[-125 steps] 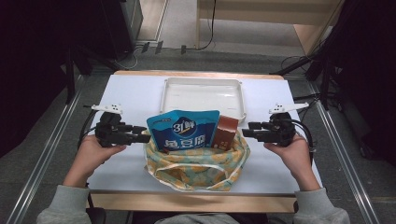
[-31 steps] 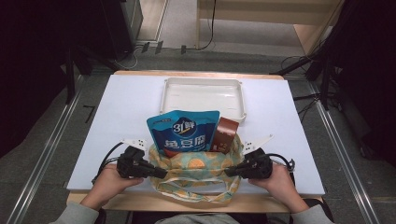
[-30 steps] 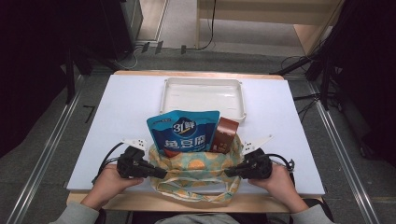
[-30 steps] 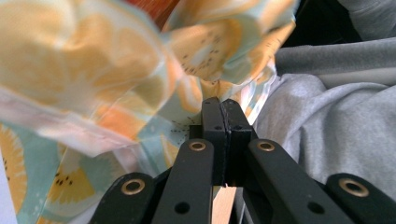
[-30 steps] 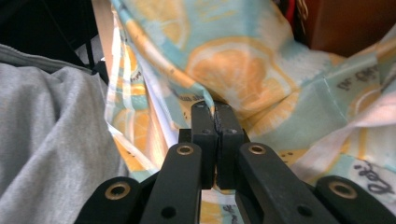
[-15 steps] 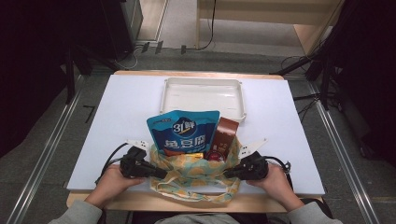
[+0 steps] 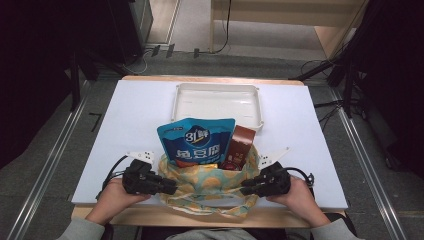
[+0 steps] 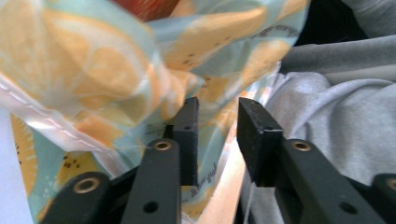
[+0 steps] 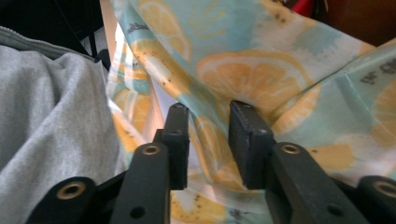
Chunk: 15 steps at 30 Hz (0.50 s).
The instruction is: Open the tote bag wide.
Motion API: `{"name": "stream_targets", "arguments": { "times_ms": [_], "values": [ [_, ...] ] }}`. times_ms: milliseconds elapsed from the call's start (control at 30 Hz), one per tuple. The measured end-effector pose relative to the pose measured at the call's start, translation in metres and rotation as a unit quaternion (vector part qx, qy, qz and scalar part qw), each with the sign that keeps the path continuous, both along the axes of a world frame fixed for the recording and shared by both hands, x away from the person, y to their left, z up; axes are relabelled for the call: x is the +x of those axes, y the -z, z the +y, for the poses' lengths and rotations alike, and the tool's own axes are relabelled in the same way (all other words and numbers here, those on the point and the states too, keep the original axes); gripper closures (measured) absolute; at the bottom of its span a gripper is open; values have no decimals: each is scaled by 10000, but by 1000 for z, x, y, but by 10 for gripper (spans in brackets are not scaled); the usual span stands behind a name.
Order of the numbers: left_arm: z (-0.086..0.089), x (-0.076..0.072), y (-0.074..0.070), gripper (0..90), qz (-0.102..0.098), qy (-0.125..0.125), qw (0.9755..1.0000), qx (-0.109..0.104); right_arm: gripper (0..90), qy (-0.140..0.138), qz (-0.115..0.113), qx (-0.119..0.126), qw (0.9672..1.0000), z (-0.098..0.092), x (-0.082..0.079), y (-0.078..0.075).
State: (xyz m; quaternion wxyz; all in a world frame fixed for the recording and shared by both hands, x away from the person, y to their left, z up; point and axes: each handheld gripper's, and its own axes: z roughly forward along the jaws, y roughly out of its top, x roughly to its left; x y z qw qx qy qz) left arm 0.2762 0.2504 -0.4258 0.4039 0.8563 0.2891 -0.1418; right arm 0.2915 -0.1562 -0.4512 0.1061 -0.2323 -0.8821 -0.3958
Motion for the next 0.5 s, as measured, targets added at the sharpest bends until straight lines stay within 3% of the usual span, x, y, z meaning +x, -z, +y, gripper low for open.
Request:
{"name": "stream_targets", "arguments": {
  "times_ms": [267,500],
  "values": [
    [3,-10,-34,638,-314,22,9994,-161,667,123,-106,221,9996,-8,-9,-25],
    [-8,-6,-54,582,-525,122,9984,-168,669,293,-277,370,9985,-10,-6,-46]
  ]
}}
